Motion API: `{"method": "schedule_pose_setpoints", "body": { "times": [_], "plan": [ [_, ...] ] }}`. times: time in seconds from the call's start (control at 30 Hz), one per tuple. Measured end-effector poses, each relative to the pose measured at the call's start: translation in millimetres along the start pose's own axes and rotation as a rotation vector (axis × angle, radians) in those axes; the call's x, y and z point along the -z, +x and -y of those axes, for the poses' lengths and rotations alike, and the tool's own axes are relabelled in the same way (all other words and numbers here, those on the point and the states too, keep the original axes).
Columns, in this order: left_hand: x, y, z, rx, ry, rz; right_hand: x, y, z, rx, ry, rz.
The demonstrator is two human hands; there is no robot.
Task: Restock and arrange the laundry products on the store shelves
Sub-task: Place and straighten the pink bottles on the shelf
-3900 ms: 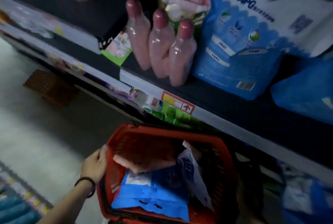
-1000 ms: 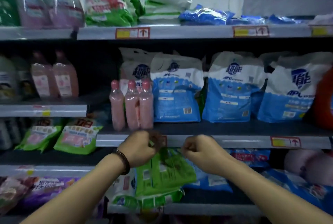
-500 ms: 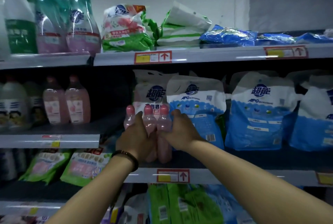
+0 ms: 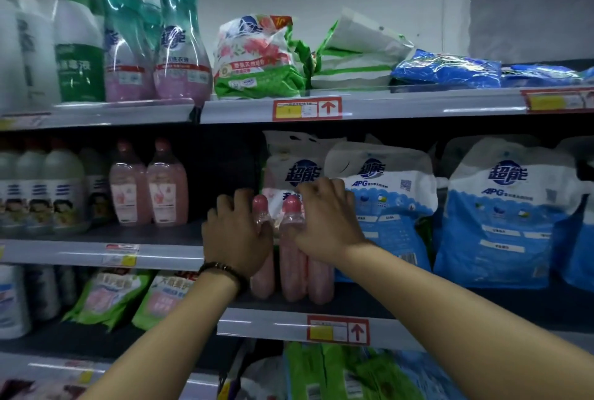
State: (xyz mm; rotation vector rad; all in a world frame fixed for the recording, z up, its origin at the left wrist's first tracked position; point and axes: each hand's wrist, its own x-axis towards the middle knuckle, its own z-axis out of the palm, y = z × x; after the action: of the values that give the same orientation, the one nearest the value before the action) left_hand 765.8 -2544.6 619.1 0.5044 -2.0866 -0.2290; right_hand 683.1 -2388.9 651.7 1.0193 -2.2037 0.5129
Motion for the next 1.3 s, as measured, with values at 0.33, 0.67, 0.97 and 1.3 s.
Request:
{"method": "schedule_pose_setpoints", "body": {
  "times": [0.33,0.67,0.97,1.3],
  "plan": [
    [-8,26,6,0.043,-0.21,0.259,-5,27,10,0.017,-0.046,0.143],
    [38,40,18,0.022,-0.592,0.134,26,46,38,0.123,0.408,0.369],
    [99,53,60,0.035,-0.694,0.038,13,73,82,0.177,0.726,0.251],
    [56,29,120,0.185,-0.501,-0.061,-25,80,161,0.083,0.83,-0.025]
  ]
}}
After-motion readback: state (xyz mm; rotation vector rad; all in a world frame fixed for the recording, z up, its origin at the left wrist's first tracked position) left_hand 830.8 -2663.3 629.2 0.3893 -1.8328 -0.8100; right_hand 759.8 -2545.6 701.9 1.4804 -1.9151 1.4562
